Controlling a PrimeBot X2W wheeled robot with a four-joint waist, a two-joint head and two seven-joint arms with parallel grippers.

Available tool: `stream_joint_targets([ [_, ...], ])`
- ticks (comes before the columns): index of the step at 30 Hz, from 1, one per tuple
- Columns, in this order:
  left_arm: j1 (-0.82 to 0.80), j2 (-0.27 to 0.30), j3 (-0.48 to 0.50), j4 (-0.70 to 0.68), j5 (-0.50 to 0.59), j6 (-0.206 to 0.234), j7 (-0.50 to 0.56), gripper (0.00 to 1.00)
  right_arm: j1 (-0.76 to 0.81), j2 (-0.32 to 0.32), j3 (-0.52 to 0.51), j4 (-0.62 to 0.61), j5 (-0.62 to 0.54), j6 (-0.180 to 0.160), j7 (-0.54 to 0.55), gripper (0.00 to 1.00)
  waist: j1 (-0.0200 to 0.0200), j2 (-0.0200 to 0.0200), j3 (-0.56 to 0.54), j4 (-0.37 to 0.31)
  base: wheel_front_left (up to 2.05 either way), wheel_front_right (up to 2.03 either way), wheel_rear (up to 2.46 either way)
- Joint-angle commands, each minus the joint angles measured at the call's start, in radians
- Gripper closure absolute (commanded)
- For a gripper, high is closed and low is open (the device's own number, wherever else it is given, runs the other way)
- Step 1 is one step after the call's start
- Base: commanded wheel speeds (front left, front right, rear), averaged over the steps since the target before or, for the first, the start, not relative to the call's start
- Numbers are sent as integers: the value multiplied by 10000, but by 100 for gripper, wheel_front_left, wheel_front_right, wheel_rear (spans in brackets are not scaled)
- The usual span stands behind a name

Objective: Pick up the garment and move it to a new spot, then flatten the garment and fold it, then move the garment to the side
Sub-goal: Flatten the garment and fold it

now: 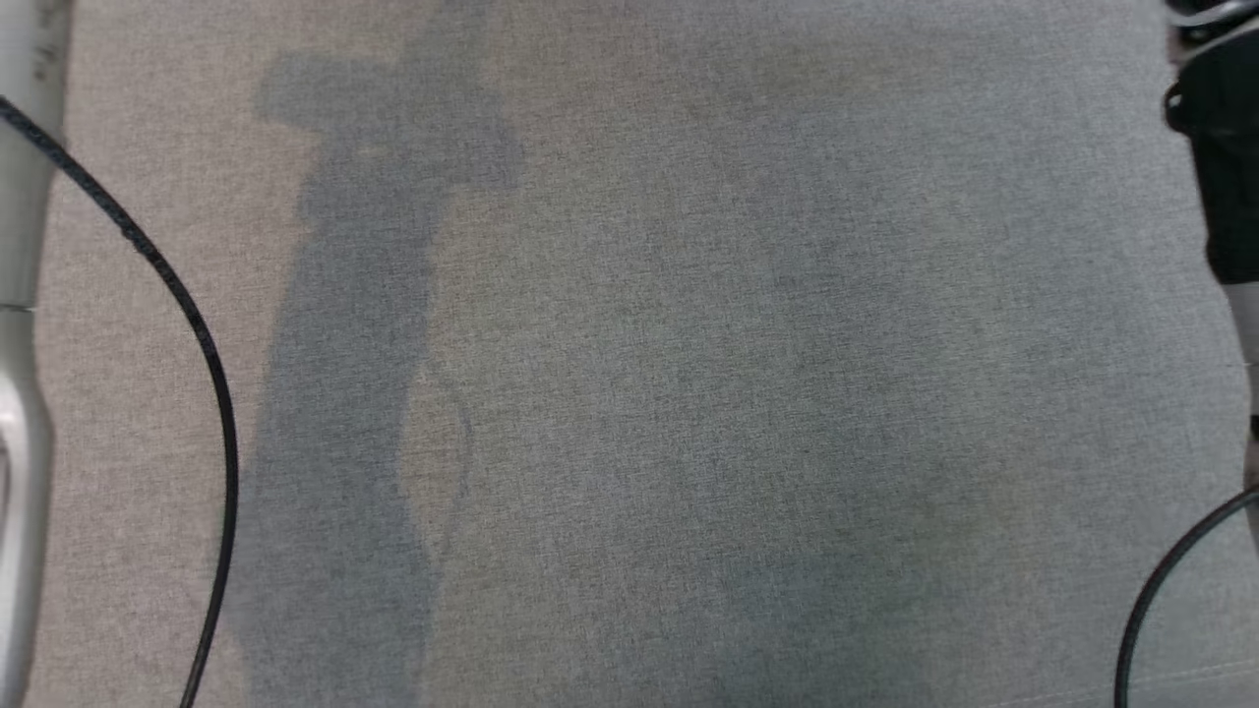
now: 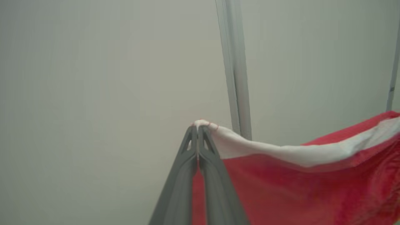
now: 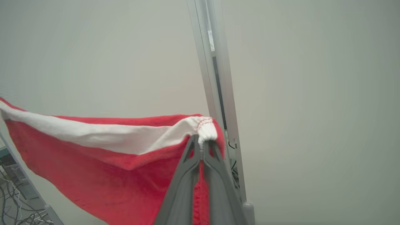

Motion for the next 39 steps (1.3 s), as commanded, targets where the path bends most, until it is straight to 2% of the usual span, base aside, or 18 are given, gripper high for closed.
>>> stream_joint_targets([
  [1, -40, -38, 8, 288, -82, -73, -94, 100, -206, 98, 100, 378, 83, 0, -157, 100, 0, 0, 19, 26, 0, 0, 0],
  [6, -25, -385, 15, 1492, -463, -315, -268, 100, -589, 222, 882, 1621, 348, 0, -397, 100, 0, 0, 297, 137, 0, 0, 0],
  [12, 1090, -697, 0, 2098, -917, -494, -954, 100, 437, -169, 2059, 1595, 1083, 0, -693, 100, 0, 0, 559, 335, 0, 0, 0],
  [19, 3570, -623, -62, 1508, -1276, -575, -1698, 100, 3276, -1110, 3351, -59, 2222, 0, -1504, 100, 0, 0, 319, 551, 0, 0, 0],
  [24, 6009, -357, 90, -117, -1316, -462, -1815, 100, 5632, -1571, 3431, -1540, 2687, 0, -1749, 100, 0, 0, -236, 555, 0, 0, 0],
  [30, 9604, 260, 684, -3492, -1249, 425, -1819, 100, 8225, -1823, 2683, -3409, 2207, 0, -1751, 100, 0, 0, -856, 367, 0, 0, 0],
  [36, 13022, 958, 990, -7307, -1261, 1893, -1299, 100, 10229, -2178, 2387, -4521, 1736, 0, -1686, 100, 0, 0, -1451, 416, 0, 0, 0],
  [37, 13022, 958, 990, -7307, -1261, 1893, -1299, 100, 10229, -2178, 2387, -4521, 1736, 0, -1686, 100, 0, 0, -1451, 416, 0, 0, 0],
  [39, 13884, 1166, 1004, -8548, -1166, 2400, -896, 100, 10809, -2264, 2212, -4801, 1673, 0, -1471, 100, 0, 0, -1617, 480, 0, 0, 0],
])
